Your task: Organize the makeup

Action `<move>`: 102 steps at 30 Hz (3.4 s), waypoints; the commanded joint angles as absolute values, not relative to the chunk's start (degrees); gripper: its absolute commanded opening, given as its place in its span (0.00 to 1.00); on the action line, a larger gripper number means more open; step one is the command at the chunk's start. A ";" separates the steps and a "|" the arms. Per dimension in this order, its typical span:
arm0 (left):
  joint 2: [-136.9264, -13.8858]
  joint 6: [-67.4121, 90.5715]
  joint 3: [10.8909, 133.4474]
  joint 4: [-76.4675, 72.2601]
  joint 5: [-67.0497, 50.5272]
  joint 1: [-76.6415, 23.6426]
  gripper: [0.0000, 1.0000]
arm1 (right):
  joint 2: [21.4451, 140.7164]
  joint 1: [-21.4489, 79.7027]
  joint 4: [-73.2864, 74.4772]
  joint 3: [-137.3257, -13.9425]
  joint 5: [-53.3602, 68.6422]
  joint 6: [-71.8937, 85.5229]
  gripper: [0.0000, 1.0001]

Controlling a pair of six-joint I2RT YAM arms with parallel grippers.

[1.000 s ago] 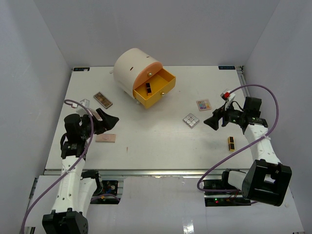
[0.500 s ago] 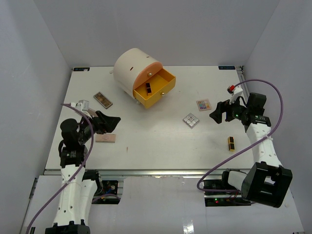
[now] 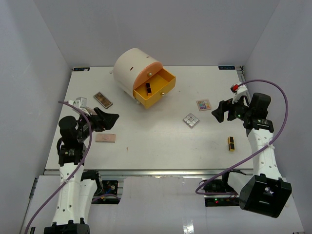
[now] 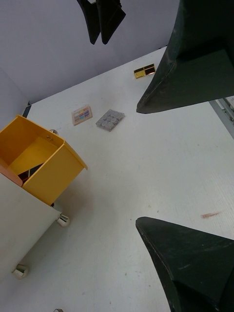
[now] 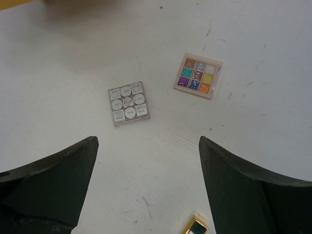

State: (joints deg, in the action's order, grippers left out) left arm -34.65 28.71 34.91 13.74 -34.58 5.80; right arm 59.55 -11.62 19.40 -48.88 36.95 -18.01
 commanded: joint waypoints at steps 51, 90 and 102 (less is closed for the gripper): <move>-35.42 33.05 33.92 15.38 -39.28 5.27 0.98 | 71.03 -12.66 34.08 -45.33 12.79 -36.28 0.10; -40.82 28.10 37.47 13.10 -37.18 5.19 0.98 | 114.15 42.63 17.23 -108.85 -9.16 -65.33 0.74; -66.38 27.64 61.95 9.76 -31.36 1.62 0.98 | 103.09 32.85 18.90 -110.02 6.63 -28.95 0.78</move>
